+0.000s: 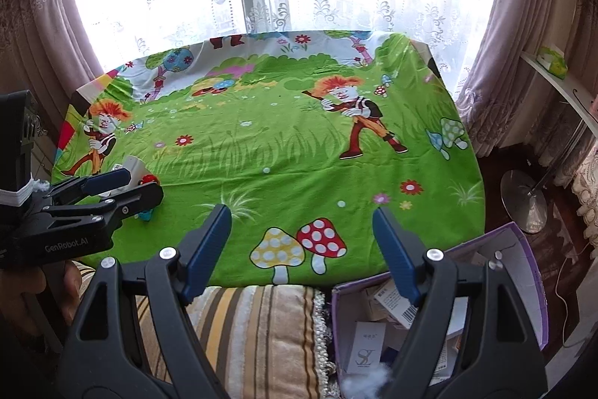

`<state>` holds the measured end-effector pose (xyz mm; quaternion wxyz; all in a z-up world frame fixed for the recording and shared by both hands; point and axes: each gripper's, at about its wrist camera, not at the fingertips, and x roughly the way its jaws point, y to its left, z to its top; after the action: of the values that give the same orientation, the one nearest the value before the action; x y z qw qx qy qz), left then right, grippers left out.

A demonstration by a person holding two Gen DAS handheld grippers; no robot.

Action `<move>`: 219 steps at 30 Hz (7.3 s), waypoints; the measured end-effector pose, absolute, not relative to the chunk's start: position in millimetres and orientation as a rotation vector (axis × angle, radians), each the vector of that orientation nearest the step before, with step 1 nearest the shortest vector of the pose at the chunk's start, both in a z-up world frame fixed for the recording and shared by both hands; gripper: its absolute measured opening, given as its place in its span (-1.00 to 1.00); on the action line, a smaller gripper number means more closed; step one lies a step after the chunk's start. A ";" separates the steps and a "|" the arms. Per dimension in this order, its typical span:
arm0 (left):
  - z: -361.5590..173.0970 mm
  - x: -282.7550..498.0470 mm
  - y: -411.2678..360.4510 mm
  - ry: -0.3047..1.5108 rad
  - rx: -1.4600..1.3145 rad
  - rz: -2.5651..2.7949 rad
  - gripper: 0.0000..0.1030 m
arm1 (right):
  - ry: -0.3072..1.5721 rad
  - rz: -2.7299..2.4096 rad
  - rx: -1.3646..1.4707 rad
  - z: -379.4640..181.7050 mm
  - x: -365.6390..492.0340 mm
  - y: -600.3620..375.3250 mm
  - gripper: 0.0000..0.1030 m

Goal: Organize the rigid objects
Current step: 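Withdraw both open tools from the purple-rimmed box back to the bedspread, then grasp the white DING ZHI DENTAL box with the left tool, then grasp the red toy car with the right tool while the left tool holds the dental box, then carry the dental box and red car toward the purple-rimmed box, then lower the red car and dental box into the purple-rimmed box and open both tools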

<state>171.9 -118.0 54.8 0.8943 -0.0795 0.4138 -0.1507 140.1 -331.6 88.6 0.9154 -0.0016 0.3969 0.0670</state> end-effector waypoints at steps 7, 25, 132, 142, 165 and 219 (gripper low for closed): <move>52.4 181.9 -32.4 0.853 -0.240 -0.129 0.55 | 0.818 0.206 -0.033 90.4 155.2 -290.0 0.57; 1.4 205.0 68.8 0.955 -0.307 0.061 0.13 | 0.912 0.352 -0.065 64.6 199.8 -191.8 0.57; 46.2 135.8 -152.2 0.915 -0.116 -0.332 -0.36 | 0.896 0.174 0.171 59.3 103.0 -427.0 -0.61; 47.0 126.8 -187.4 0.923 -0.070 -0.397 -0.36 | 0.971 0.092 0.205 30.6 73.5 -478.9 -0.61; 44.8 124.9 -193.6 0.927 -0.060 -0.410 -0.36 | 1.170 0.084 0.196 -36.3 38.0 -495.7 -0.61; 43.2 85.7 -330.5 1.030 -0.016 -0.778 0.14 | 1.145 -0.063 -0.022 -23.2 35.1 -498.2 0.34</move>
<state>85.7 -330.5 43.2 0.7989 -0.0076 0.4800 -0.3624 35.1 -498.2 -23.2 0.8399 -0.0103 0.5418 -0.0298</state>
